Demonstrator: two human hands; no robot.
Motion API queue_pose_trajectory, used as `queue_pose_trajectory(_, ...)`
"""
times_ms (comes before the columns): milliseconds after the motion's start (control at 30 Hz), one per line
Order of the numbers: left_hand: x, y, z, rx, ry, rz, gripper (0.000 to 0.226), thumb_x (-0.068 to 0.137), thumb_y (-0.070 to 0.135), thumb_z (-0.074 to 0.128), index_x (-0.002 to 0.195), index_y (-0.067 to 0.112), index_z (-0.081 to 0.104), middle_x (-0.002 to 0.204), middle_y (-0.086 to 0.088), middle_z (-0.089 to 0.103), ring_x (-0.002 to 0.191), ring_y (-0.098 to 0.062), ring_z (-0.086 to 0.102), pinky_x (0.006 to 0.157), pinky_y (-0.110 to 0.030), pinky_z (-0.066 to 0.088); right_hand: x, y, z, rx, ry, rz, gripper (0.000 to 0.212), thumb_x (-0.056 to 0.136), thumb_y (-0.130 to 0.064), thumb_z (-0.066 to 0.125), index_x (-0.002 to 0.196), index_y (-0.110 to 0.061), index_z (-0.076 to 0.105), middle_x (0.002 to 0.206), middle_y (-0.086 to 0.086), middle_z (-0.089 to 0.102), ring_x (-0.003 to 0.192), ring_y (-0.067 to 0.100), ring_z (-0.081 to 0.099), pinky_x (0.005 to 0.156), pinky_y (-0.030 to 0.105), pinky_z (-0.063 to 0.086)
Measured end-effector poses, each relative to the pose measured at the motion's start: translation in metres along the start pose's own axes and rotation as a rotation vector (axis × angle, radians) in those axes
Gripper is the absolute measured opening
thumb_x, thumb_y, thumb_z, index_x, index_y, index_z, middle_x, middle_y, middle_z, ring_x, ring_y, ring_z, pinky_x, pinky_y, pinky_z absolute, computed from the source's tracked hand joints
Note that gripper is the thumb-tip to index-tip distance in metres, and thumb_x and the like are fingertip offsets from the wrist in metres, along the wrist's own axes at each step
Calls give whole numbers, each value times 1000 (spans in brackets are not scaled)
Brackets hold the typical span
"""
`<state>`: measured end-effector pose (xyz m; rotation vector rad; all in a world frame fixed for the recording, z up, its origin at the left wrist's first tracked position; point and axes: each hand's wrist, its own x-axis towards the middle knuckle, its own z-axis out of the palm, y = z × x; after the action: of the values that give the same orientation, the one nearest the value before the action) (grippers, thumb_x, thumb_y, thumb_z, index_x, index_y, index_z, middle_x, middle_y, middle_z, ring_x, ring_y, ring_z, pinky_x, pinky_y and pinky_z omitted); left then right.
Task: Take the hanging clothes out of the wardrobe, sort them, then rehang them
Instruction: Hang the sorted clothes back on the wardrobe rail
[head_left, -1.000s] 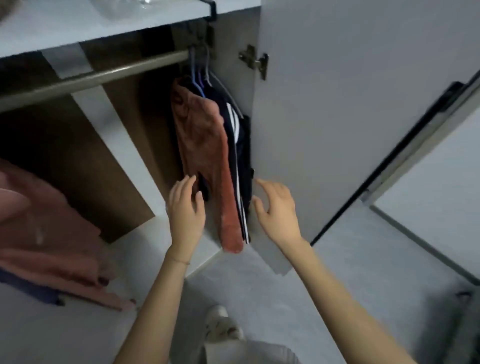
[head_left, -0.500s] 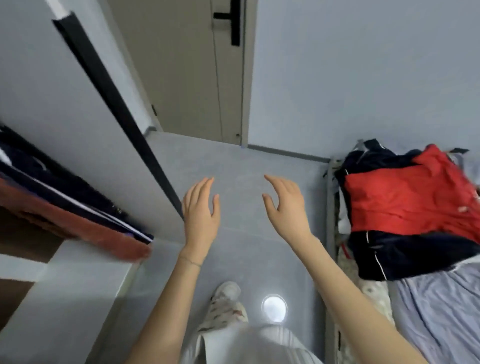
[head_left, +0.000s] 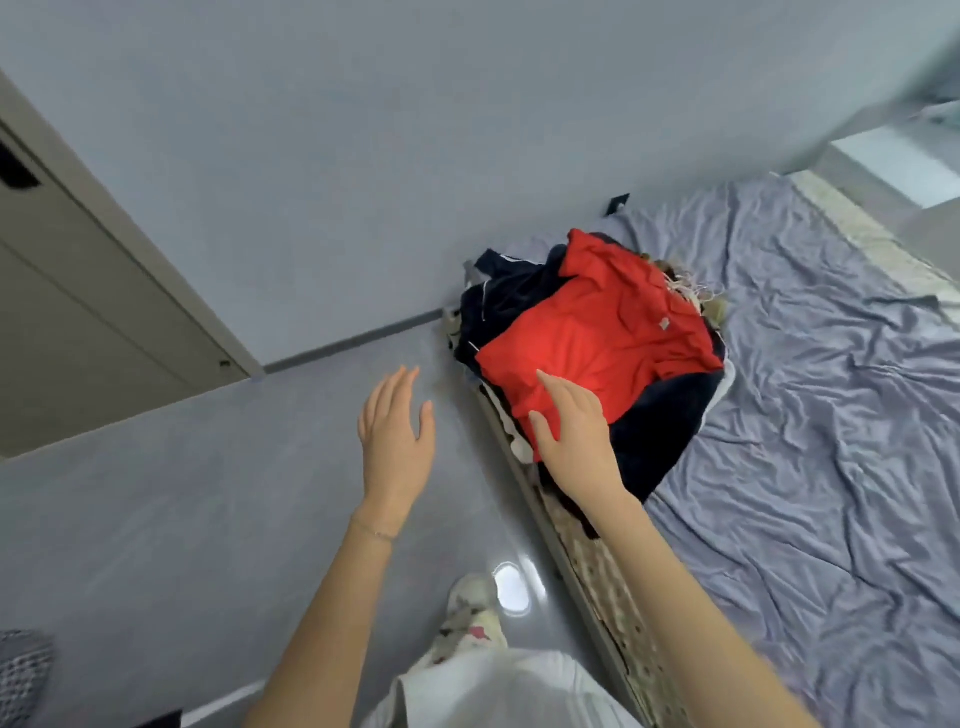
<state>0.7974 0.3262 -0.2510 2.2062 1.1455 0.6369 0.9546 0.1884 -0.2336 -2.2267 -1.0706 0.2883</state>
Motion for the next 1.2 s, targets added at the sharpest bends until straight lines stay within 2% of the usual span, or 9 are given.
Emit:
queue_pose_trajectory(267,134,68,99,-36,-249,187,47,102,23,47,147,11,41,153,-5,39,147,-23,24,121,-41,16,78,80,-42,0,167,248,48,96,-16,59,143,-13,48,140,7,52,132,25,42,113,35,30)
queue_pose_trajectory(533,240,126,217,37,-404,324,48,102,27,48,146,13,41,154,-6,37,148,-23,22,121,-49,14,174,185,-74,17,228,422,49,97,-17,56,145,-12,44,145,9,47,136,26,37,113,40,30)
queue_pose_trajectory(700,302,157,291,114,-454,341,47,100,24,52,144,9,45,152,-10,41,146,-29,27,118,-52,19,241,271,-86,44,198,509,50,95,-13,55,144,-13,45,143,8,48,134,28,40,111,43,33)
queue_pose_trajectory(967,366,184,398,157,-566,325,50,101,24,48,148,12,38,156,-7,34,148,-24,21,120,-47,16,317,396,-78,-3,94,682,51,96,-15,52,145,-13,43,149,13,41,137,33,35,112,44,31)
queue_pose_trajectory(1100,382,181,453,121,-611,302,49,100,20,51,146,9,41,153,-8,39,146,-26,26,120,-45,20,336,454,-59,-30,-3,773,53,97,-18,51,148,-14,37,154,12,35,139,33,33,111,46,33)
queue_pose_trajectory(1200,384,172,494,59,-652,238,46,99,18,53,143,7,45,149,-10,44,144,-27,31,119,-42,24,348,491,-42,18,12,847,53,97,-22,52,148,-14,38,152,12,37,139,33,34,112,46,31)
